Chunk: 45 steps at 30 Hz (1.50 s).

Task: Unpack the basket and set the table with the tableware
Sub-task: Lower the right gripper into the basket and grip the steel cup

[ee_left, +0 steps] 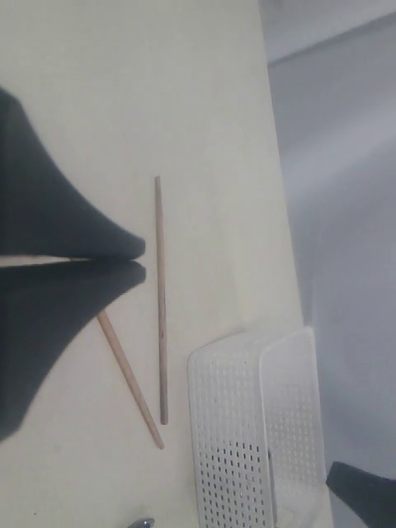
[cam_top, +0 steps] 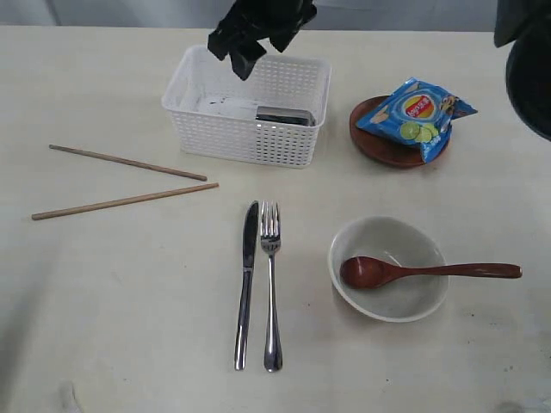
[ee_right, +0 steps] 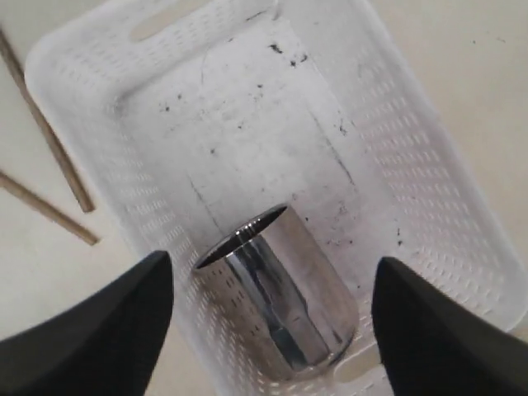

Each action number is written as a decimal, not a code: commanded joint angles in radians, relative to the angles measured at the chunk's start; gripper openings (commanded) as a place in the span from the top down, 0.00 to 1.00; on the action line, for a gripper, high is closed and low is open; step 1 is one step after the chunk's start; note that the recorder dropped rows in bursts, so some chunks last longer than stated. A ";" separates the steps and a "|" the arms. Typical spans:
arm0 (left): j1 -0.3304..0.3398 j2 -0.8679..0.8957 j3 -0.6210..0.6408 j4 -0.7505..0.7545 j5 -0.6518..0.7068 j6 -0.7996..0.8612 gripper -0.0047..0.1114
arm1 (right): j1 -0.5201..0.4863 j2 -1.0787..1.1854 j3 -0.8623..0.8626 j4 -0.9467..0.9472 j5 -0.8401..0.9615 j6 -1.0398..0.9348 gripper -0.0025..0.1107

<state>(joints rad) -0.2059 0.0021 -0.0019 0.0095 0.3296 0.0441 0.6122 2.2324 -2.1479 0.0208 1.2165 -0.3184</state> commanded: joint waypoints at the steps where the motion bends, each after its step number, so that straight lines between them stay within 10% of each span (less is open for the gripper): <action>1: -0.006 -0.002 0.002 -0.002 -0.008 0.000 0.96 | -0.008 -0.024 0.016 0.038 0.005 -0.232 0.51; 10: -0.006 -0.002 0.002 -0.002 -0.008 0.000 0.96 | -0.040 -0.057 0.237 -0.080 0.005 -0.290 0.40; 45: -0.006 -0.002 0.002 -0.002 -0.008 0.000 0.96 | -0.011 0.089 0.243 -0.281 -0.284 -0.340 0.39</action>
<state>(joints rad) -0.2059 0.0021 -0.0019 0.0095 0.3296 0.0441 0.5991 2.3059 -1.9053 -0.2338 0.9606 -0.6504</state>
